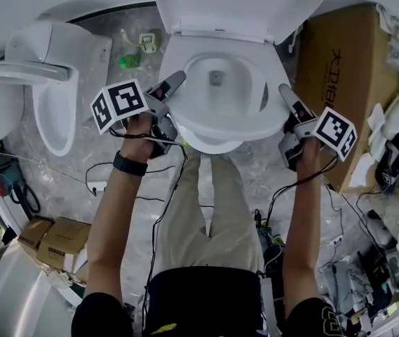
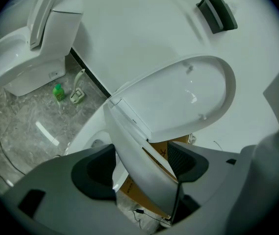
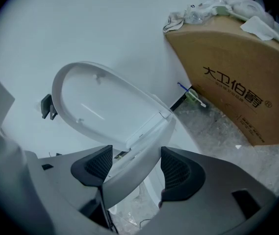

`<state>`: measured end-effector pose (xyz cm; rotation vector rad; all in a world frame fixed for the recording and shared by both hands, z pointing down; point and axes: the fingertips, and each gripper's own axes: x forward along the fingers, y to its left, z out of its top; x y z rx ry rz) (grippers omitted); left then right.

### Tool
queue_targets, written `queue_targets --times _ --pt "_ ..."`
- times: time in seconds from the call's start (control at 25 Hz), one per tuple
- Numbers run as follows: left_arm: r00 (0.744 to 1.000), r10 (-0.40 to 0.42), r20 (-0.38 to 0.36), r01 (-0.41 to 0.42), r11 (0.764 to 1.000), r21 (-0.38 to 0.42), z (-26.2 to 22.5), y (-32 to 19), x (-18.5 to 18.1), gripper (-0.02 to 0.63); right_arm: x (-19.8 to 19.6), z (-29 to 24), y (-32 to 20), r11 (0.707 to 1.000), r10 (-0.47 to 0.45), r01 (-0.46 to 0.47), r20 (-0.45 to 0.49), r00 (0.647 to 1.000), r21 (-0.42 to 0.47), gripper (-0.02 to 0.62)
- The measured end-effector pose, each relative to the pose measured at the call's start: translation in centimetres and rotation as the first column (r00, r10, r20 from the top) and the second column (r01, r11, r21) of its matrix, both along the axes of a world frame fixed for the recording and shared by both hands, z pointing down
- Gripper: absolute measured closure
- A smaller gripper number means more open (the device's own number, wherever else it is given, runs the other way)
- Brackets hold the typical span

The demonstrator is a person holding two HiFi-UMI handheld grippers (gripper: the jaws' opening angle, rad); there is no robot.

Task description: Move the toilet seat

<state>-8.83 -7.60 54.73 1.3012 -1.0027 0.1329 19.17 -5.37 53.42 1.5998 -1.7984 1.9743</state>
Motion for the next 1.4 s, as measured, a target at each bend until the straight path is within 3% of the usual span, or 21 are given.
queue_targets --times 0.32,0.72,0.92,1.12,1.4 --pt "0.998 -0.051 -0.043 0.050 0.999 -0.019 -0.7 -1.5 0.0 0.261 0.0 -1.2 -1.6 0.999 0.028 -0.030 0.053 0.998 0.041 0.255" --pt "0.969 -0.182 -0.165 0.187 0.982 0.015 -2.2 -4.2 -0.2 0.233 0.8 -2.8 -3.6 0.978 0.154 -0.177 0.198 0.968 0.107 0.239" --pt "0.936 -0.264 -0.233 0.277 0.961 0.023 -2.8 -5.1 -0.6 0.233 1.3 -3.2 -4.1 0.948 0.240 -0.286 0.280 0.930 0.137 0.247" --pt "0.873 -0.341 -0.348 0.375 0.927 0.033 -3.8 -6.4 -0.4 0.230 2.2 -3.5 -4.7 0.916 0.295 -0.367 0.349 0.890 0.163 0.255" --pt "0.838 -0.378 -0.394 0.431 0.901 0.051 -4.5 -8.1 -0.4 0.218 2.5 -3.7 -5.7 0.891 0.316 -0.416 0.410 0.856 0.183 0.262"
